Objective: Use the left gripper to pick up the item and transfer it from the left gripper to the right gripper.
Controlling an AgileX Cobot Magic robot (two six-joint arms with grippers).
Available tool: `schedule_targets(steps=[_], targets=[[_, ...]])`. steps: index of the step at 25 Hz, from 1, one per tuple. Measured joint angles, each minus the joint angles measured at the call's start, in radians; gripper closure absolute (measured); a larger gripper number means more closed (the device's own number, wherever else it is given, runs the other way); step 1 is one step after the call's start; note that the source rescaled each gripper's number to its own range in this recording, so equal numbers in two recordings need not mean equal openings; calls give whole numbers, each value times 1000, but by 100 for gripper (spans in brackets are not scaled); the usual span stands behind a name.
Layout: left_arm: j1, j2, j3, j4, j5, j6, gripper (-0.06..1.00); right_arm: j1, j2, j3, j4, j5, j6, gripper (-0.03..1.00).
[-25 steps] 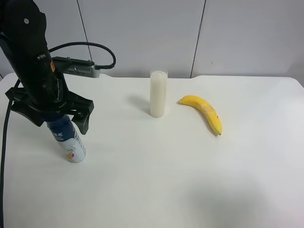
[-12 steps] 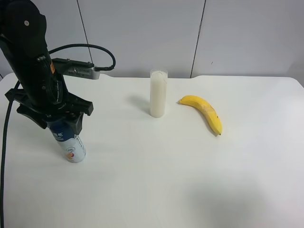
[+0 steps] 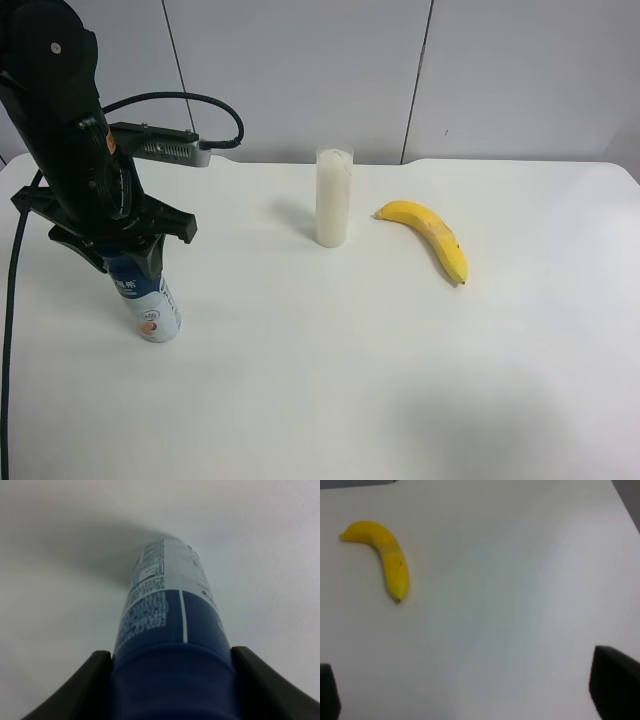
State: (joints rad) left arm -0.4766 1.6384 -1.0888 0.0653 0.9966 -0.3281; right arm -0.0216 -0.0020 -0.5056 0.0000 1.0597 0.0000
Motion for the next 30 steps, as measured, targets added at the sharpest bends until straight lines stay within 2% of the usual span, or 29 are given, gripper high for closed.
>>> schedule_targets(steps=[9, 16, 23, 30], targets=[[0, 0, -6, 0, 5, 0, 94, 0, 0, 0, 0, 0, 0, -3], [0, -21, -97, -14, 114, 0, 94, 0, 0, 0, 0, 0, 0, -3], [0, -61, -114, -100, 161, 16, 94, 0, 0, 0, 0, 0, 0, -3], [0, -82, -114, -246, 144, 79, 94, 0, 0, 0, 0, 0, 0, -3]])
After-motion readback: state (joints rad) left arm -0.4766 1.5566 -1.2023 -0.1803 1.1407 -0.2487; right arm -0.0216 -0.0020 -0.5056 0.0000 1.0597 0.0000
